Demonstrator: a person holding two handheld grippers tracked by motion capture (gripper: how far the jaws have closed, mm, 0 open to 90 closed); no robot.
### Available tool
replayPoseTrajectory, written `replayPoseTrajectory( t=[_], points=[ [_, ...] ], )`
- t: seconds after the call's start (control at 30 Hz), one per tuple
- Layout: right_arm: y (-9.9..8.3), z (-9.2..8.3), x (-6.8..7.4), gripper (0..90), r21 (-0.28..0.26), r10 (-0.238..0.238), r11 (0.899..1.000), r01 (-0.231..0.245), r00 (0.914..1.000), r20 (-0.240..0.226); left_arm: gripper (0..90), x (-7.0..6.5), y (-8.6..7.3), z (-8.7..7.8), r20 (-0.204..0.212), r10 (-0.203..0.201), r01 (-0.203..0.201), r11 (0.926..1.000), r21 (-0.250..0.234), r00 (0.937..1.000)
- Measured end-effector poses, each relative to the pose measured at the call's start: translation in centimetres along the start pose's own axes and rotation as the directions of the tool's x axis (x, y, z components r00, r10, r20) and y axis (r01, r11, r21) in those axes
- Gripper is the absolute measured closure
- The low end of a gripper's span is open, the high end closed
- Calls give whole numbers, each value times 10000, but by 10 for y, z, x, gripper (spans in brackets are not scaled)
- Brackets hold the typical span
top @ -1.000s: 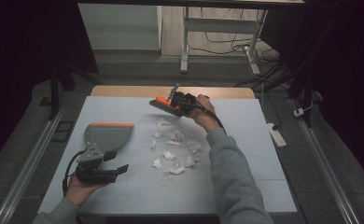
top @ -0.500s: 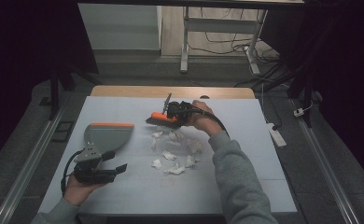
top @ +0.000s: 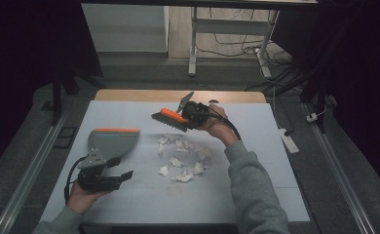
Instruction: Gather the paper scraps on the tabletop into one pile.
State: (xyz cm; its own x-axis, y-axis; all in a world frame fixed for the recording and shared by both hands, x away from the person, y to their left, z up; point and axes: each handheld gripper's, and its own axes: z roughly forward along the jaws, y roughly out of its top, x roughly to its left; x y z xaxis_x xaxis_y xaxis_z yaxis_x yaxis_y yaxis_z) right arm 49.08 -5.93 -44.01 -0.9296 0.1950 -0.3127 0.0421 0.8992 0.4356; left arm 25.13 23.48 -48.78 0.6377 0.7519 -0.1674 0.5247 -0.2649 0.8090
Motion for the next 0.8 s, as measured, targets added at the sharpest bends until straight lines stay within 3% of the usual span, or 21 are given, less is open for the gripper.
replayPoseTrajectory(
  t=[0.1, 0.13, 0.2, 0.23, 0.3, 0.43, 0.53, 0.67, 0.73, 0.8],
  points=[
    [2, 14, 1, 698, 346, -152, 9993, 146, 9997, 191, 282, 0, 0, 0, 8, -42, 42, 10000, -14, 10000],
    [2, 19, 1, 698, 541, -462, 9975, 444, 9984, 317, 282, 0, 0, 0, -7, -17, 17, 10000, -7, 10000],
    [3, 26, 4, 698, 899, -426, 9952, 396, 9986, 321, 282, 1, -1, 0, 4, -24, 24, 10000, 1, 10000],
    [3, 26, 5, 699, 836, -316, 9960, 300, 9993, 181, 282, 1, -1, 0, 8, -25, 25, 10000, 2, 10000],
    [5, 25, 8, 699, 721, -557, 9958, 571, 9982, -216, 282, 2, -1, 0, 6, -65, 65, 10000, 4, 10000],
    [4, 17, 26, 700, 1425, -1217, 9811, 1310, 9899, -722, 282, 2, -1, 1, 16, -59, 59, 10000, 50, 10000],
    [0, 8, 31, 700, 1427, -1361, 9781, 1513, 9844, -1111, 282, 0, -1, 2, 0, -33, 33, 10000, 57, 10000],
    [-7, -4, 37, 699, 1401, -1443, 9771, 1599, 9828, -1153, 282, 0, 0, 2, 22, -22, 21, 10000, 64, 10000],
    [-10, -11, 36, 699, 1146, -1282, 9836, 1389, 9871, -961, 282, 1, 0, 2, 49, -78, 78, 10000, 47, 10000],
    [-14, -17, 31, 699, 542, -960, 9934, 1009, 9916, -868, 282, 1, 0, 2, 42, -91, 90, 9999, 47, 10000]
  ],
)
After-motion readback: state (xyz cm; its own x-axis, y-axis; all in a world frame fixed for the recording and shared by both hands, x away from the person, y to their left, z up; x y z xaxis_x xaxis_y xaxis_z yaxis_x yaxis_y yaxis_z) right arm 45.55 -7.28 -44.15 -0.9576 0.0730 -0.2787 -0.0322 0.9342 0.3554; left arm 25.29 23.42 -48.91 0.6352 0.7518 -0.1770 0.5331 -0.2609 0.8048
